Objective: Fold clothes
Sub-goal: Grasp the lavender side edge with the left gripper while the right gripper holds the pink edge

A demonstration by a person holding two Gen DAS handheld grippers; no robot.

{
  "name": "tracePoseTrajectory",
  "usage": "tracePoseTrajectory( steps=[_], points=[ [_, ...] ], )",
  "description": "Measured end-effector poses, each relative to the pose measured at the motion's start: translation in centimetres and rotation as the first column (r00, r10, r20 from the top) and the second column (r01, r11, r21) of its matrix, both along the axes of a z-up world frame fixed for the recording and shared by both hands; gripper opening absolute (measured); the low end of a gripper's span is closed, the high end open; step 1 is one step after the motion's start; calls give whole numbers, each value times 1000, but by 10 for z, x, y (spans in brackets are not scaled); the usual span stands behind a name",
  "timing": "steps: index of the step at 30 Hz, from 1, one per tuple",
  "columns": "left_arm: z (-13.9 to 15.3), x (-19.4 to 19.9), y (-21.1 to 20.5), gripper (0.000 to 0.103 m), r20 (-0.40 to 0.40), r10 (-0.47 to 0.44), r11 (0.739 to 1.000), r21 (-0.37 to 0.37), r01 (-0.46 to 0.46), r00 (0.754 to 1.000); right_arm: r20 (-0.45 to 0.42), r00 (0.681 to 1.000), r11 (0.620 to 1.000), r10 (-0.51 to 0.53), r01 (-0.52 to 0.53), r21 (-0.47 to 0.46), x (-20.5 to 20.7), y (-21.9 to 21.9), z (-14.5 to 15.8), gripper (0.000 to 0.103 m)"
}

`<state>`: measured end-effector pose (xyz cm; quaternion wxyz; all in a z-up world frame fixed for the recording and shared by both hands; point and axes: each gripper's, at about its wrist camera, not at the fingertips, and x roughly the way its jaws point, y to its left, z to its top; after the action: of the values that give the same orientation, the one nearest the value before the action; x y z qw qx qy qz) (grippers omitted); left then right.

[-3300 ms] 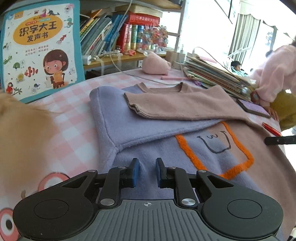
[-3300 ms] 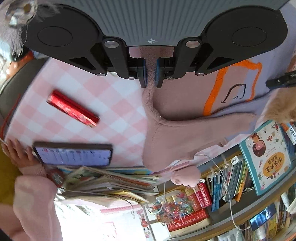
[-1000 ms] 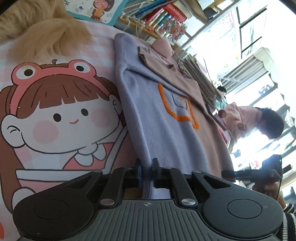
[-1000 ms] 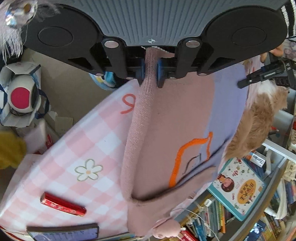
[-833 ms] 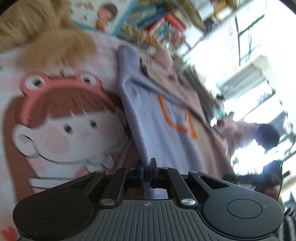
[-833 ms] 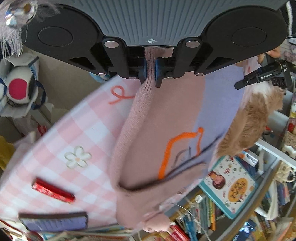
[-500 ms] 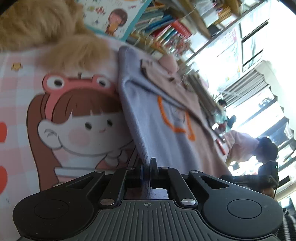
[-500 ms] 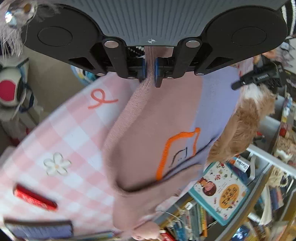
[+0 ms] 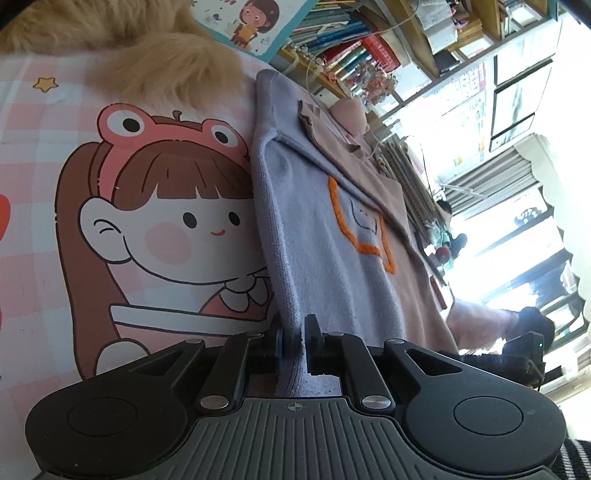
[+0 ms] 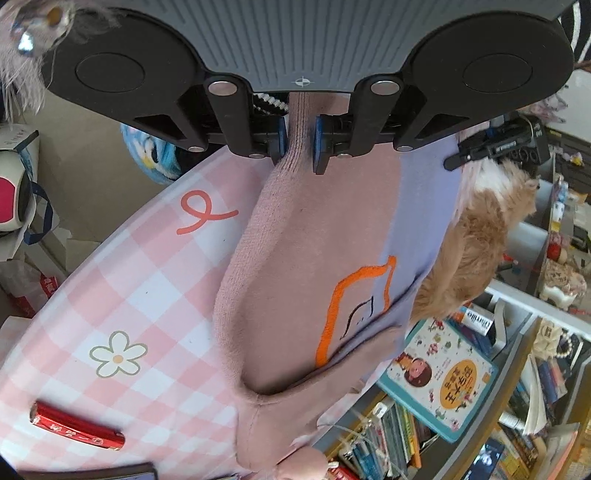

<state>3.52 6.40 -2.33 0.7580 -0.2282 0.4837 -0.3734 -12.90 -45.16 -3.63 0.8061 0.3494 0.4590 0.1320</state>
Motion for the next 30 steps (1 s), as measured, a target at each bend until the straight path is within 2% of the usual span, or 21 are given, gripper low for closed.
tracePoseTrajectory(
  steps=[4, 13, 16, 21, 24, 26, 30],
  points=[
    [2, -1, -2, 5, 11, -13, 1000, -10, 13, 1000, 27, 999, 1000, 29, -28, -9, -2, 2, 5, 6],
    [7, -6, -7, 4, -5, -55, 994, -97, 54, 998, 103, 994, 999, 29, -32, 23, -11, -12, 21, 6],
    [9, -7, -9, 4, -13, -71, 989, -129, 69, 997, 138, 988, 997, 63, -67, 28, -15, -11, 26, 6],
    [20, -6, -16, 4, 31, -138, 965, -221, 142, 990, 316, 935, 980, 160, -188, 59, -22, -4, 38, 6],
    [28, -5, -20, 4, 65, -164, 947, -269, 176, 984, 375, 913, 976, 164, -206, 76, -25, -5, 43, 6],
    [29, -2, -18, 4, 67, -152, 936, -311, 165, 986, 396, 907, 976, 145, -198, 96, -27, -9, 42, 6],
    [27, 14, -10, 4, 39, -72, 913, -400, 81, 997, 431, 900, 976, 57, -141, 165, -22, -22, 35, 6]
  ],
)
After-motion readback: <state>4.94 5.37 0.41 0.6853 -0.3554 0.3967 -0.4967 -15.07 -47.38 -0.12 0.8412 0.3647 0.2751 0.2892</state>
